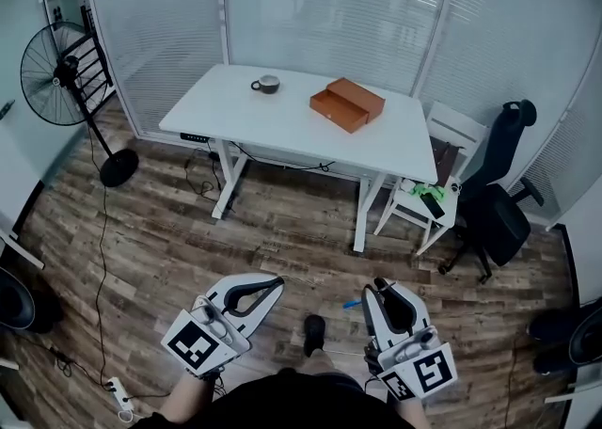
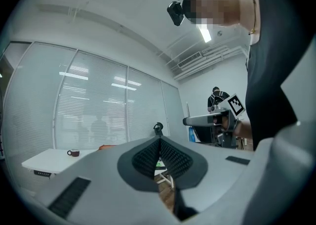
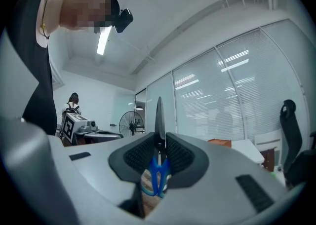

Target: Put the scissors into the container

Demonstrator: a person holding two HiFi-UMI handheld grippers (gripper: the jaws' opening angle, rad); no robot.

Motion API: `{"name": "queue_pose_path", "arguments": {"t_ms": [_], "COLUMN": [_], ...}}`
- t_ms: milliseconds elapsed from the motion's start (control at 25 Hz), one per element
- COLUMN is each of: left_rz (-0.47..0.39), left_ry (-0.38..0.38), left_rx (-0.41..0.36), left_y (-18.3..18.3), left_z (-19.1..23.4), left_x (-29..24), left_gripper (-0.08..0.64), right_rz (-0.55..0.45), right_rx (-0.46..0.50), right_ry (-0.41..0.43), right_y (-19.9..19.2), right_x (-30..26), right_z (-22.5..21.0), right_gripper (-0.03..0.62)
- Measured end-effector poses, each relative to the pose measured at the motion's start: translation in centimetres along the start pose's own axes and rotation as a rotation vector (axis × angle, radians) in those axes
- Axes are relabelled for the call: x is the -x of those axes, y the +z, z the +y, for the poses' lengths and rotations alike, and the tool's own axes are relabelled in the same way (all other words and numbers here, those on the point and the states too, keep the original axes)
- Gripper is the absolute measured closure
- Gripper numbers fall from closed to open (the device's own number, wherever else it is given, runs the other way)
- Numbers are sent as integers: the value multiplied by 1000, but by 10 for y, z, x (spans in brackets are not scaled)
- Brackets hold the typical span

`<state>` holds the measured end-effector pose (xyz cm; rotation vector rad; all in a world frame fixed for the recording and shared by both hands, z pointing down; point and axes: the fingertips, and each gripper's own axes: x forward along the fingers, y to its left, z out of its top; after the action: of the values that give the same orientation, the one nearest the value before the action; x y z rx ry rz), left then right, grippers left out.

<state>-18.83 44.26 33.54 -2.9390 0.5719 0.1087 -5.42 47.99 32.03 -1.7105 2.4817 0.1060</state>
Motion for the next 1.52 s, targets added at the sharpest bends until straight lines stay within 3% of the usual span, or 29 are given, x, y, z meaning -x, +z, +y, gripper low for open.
{"name": "queue_pose_path", "arguments": {"t_ms": [840, 1520], "left_rz": [17, 3], "left_ry": [58, 62], "left_rx": [-18, -54], "left_y": [-16, -27], "left_z": [97, 138], "left_x": [-108, -219], "left_gripper": [548, 548], "right_rz": [-23, -37], "right_rx": [-14, -5], "right_ry": [51, 40], "right_y": [-1, -5], "right_x": [-106, -149], "right_z": [-115, -236], "right_gripper": [518, 518]}}
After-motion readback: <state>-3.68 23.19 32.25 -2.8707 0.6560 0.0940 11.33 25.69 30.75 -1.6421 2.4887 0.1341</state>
